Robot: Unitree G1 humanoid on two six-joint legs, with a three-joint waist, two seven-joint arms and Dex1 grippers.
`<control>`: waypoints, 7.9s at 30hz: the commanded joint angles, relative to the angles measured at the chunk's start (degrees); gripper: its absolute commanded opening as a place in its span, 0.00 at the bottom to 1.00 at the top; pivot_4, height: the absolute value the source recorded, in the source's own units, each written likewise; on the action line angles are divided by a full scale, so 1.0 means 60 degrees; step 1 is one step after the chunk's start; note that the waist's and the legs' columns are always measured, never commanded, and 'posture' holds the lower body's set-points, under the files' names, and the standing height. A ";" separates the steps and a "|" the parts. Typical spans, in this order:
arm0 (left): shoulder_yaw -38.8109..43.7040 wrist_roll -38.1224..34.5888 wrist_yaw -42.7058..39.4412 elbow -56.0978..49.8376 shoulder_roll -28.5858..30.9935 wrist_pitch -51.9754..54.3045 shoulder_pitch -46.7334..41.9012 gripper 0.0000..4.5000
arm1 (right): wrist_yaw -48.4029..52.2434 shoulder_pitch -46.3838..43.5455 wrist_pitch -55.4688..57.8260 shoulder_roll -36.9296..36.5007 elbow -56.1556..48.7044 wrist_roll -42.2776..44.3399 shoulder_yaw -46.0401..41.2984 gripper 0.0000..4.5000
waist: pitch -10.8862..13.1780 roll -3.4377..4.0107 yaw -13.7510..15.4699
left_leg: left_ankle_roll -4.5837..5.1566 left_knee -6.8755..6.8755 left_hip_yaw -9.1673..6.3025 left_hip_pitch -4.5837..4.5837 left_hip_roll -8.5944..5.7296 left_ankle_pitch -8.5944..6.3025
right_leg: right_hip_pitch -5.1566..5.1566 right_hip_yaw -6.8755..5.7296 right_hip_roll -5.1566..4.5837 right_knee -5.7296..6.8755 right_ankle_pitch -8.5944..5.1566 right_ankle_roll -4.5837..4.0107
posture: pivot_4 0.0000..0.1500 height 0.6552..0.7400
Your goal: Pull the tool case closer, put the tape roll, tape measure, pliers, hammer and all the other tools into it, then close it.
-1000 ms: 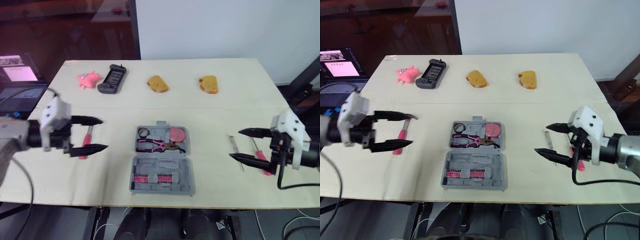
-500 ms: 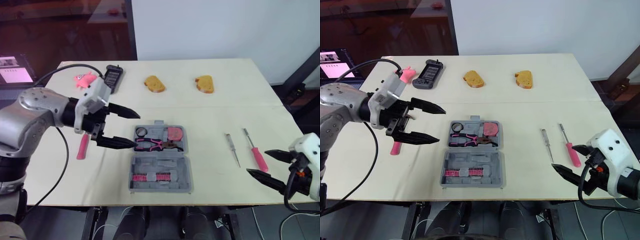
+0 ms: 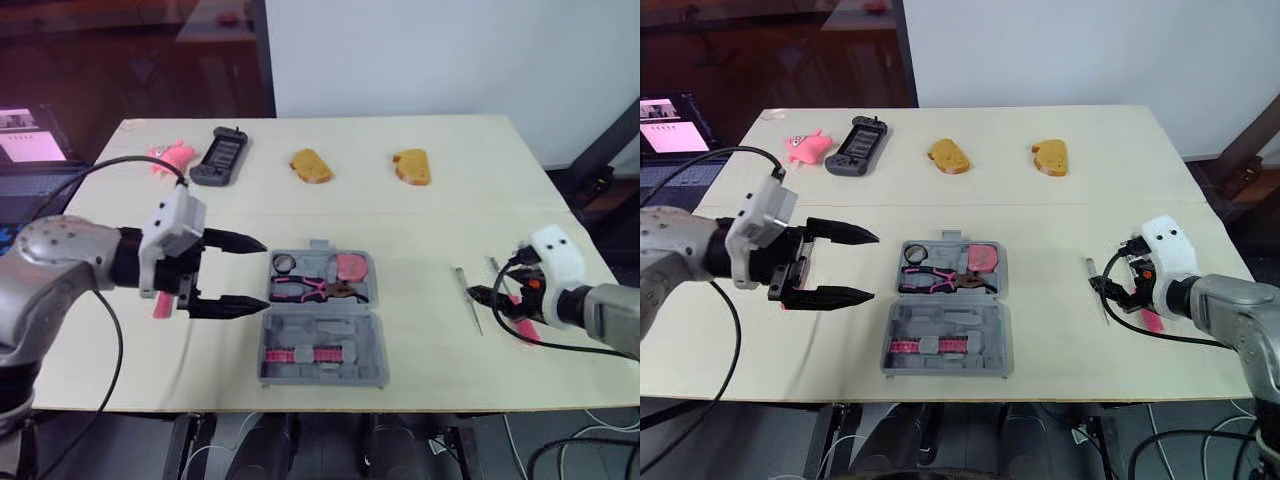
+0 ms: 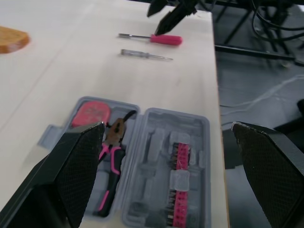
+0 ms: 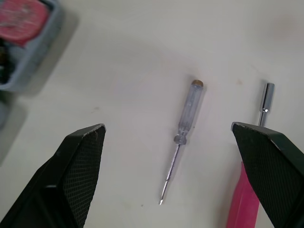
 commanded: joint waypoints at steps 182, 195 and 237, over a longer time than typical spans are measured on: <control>0.0819 0.2916 -0.0189 0.3980 -0.2006 -0.7650 0.5142 1.00 | 0.5954 -0.6010 -0.5282 0.4487 0.1836 -0.3540 0.7736 0.62 | 0.0007 0.0015 -0.0532 | -0.0124 -0.0095 -0.0006 -0.0003 0.0083 0.0030 | -0.0141 0.0058 0.0147 0.0067 0.0069 -0.0089 | 1.00 1.00; 0.0959 0.2639 -0.0439 0.3717 -0.1639 -0.7177 0.5036 1.00 | 0.4669 -0.4936 -0.7110 0.5670 0.3501 -0.4940 0.8360 0.01 | 0.0007 0.0015 -0.0504 | -0.0127 -0.0096 -0.0010 -0.0002 0.0089 0.0031 | -0.0139 0.0061 0.0145 0.0066 0.0069 -0.0091 | 1.00 1.00; 0.1509 0.2123 -0.0722 0.4238 -0.1490 -0.6736 0.4694 1.00 | 0.5400 -0.3976 -0.8237 0.4902 0.3177 -0.3746 0.5368 0.78 | 0.0003 0.0017 -0.0466 | -0.0134 -0.0097 -0.0014 0.0021 0.0094 0.0036 | -0.0112 0.0062 0.0155 0.0064 0.0072 -0.0097 | 1.00 1.00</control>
